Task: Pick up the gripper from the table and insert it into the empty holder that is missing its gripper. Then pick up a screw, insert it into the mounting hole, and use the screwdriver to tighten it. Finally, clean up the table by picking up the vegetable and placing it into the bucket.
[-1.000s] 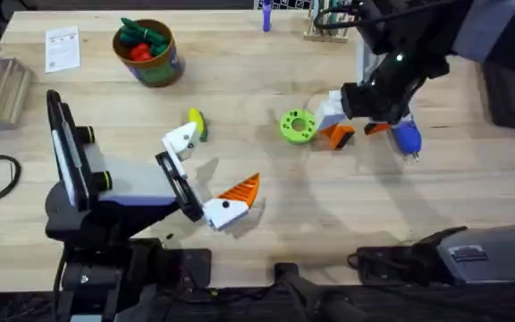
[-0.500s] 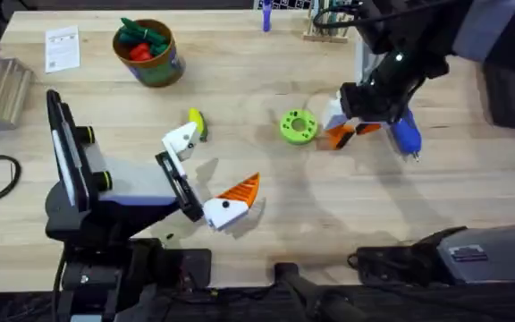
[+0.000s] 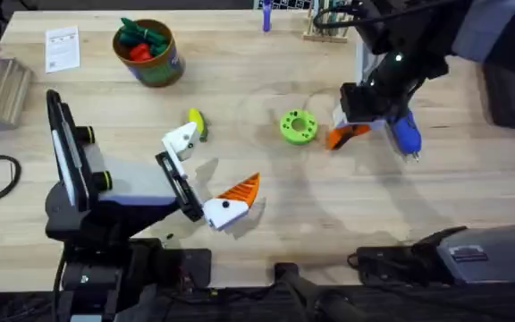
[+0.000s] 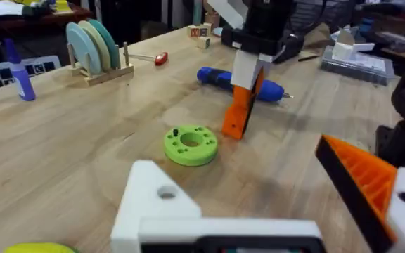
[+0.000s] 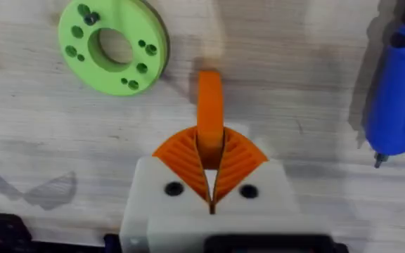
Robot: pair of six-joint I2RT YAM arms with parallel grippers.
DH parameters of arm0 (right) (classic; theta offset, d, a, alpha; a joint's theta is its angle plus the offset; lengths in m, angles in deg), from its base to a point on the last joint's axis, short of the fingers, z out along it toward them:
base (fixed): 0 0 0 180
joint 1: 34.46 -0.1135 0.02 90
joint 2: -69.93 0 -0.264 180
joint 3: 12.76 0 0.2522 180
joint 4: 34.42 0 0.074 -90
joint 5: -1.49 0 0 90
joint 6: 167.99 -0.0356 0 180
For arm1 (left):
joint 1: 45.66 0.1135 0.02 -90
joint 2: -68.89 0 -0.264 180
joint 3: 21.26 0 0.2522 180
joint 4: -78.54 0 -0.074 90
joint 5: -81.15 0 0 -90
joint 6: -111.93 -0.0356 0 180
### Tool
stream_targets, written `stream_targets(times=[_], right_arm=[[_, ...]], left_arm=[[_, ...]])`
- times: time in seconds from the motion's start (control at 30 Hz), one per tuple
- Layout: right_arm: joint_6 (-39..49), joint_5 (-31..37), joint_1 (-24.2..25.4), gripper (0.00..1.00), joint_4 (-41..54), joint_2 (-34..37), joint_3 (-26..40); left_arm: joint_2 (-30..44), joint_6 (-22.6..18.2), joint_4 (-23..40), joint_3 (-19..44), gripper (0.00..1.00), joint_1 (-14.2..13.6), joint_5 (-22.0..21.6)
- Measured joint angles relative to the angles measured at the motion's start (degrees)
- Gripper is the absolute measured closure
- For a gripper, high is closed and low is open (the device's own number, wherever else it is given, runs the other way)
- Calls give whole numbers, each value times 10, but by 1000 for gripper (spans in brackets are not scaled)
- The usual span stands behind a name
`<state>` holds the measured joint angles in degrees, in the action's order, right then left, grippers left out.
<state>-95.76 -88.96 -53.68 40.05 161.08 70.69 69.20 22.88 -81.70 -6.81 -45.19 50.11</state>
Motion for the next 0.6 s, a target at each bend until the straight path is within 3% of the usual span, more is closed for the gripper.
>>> stream_targets(times=[0.2, 0.47, 0.6], right_arm=[[-4, -3, 0, 990, 14, -41, -2], [-33, -15, 0, 991, -14, -221, -2], [-44, -71, 0, 992, -105, -296, -28]], left_arm=[[0, 0, 0, 0, 14, 0, 0], [0, 0, 0, 0, 14, 0, 0], [0, 0, 0, 0, 15, 0, 0]])
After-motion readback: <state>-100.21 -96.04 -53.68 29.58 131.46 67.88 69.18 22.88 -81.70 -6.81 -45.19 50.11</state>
